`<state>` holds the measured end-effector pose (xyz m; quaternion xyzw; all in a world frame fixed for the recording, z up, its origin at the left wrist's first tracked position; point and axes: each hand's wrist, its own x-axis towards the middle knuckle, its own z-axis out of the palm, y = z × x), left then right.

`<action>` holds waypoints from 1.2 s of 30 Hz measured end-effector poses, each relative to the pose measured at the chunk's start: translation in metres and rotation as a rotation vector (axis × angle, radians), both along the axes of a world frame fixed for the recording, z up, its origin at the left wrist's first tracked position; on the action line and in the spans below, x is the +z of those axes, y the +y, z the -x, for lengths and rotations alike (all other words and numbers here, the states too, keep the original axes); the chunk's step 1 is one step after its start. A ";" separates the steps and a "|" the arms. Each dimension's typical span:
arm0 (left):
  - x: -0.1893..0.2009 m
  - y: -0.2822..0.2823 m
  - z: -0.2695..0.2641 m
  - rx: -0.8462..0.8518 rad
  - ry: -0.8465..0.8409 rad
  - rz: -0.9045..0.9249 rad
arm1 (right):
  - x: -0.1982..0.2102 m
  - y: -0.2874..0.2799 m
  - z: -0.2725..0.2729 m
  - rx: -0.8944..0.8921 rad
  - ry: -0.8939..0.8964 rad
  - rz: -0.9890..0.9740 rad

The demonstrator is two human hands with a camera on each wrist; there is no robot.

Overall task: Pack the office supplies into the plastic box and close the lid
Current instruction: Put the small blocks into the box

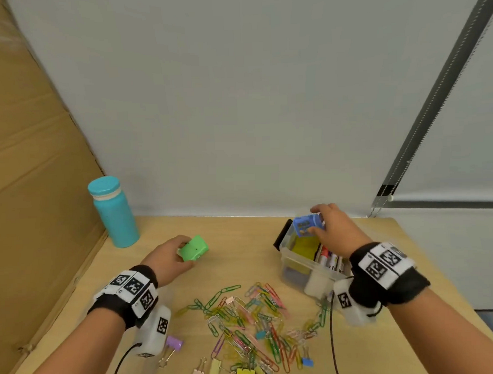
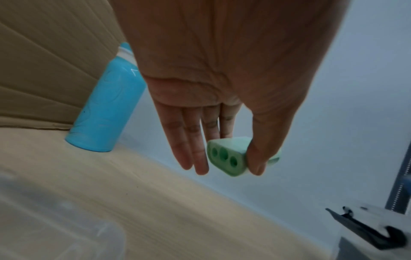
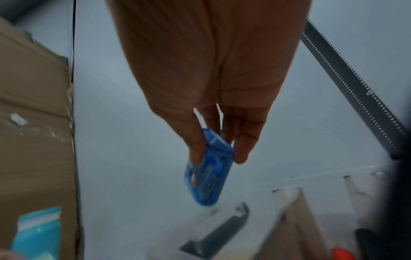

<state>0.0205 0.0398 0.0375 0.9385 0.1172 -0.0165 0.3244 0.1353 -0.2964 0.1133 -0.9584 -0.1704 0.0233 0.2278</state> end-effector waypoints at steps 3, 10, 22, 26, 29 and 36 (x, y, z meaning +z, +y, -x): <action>0.003 -0.012 0.009 -0.004 -0.047 0.050 | -0.008 0.000 -0.020 0.006 0.115 0.161; 0.000 -0.036 0.032 0.024 -0.080 0.136 | -0.011 0.028 -0.038 0.144 0.237 0.525; -0.002 -0.051 0.060 0.039 -0.066 0.163 | -0.020 0.023 -0.043 0.199 0.204 0.637; 0.010 -0.078 0.054 -0.028 -0.097 0.185 | 0.000 0.008 -0.023 0.179 0.113 0.249; 0.024 -0.112 0.040 -0.091 -0.160 0.203 | 0.016 0.002 0.001 0.272 0.233 -0.048; 0.032 -0.177 -0.010 -0.116 -0.402 0.053 | 0.028 -0.010 0.024 0.273 0.603 -0.356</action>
